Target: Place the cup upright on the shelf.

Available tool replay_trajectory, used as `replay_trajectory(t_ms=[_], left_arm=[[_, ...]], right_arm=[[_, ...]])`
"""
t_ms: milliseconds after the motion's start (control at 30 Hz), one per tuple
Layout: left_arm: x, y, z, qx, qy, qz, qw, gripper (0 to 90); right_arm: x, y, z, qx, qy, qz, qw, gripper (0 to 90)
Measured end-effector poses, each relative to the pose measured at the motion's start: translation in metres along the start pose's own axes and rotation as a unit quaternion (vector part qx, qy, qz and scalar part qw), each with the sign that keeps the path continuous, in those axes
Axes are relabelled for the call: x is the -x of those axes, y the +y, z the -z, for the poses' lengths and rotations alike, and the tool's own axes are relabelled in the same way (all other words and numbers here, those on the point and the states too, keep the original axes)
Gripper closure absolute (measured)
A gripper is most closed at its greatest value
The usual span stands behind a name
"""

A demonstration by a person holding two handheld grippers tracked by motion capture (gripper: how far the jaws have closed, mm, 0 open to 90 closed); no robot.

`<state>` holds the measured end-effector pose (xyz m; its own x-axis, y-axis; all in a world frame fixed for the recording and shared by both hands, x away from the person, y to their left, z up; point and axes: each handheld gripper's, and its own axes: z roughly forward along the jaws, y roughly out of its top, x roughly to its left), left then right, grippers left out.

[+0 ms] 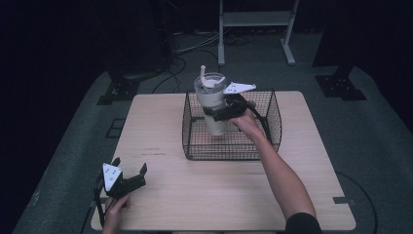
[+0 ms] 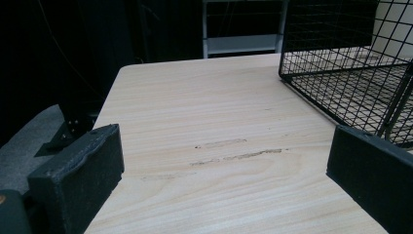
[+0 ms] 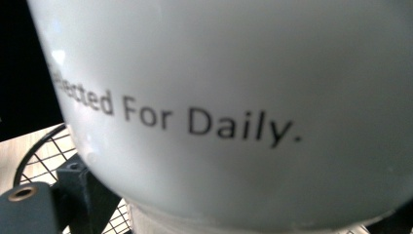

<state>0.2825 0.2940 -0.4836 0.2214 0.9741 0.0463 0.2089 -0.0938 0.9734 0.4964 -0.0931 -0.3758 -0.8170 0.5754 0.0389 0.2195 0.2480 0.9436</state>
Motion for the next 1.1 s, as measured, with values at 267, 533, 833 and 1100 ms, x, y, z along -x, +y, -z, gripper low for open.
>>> replay_trajectory(t_ms=[267,533,833,1100], left_arm=[[0.000,0.000,0.000,0.001,-0.002,-0.001,1.0000,0.0],[0.000,0.000,0.000,0.000,-0.002,-0.002,1.0000,0.0],[0.000,0.000,0.000,0.002,-0.003,0.001,1.0000,0.0],[0.000,0.000,0.000,0.001,-0.004,-0.002,1.0000,0.0]], right_arm=[[0.004,-0.010,-0.014,-0.018,0.002,-0.007,0.9998,7.3],[0.003,-0.012,-0.024,-0.030,0.002,-0.006,0.9995,7.3],[0.005,-0.019,-0.036,-0.050,0.007,0.003,0.9987,7.3],[0.009,-0.025,-0.039,-0.064,0.014,0.007,0.9978,7.2]])
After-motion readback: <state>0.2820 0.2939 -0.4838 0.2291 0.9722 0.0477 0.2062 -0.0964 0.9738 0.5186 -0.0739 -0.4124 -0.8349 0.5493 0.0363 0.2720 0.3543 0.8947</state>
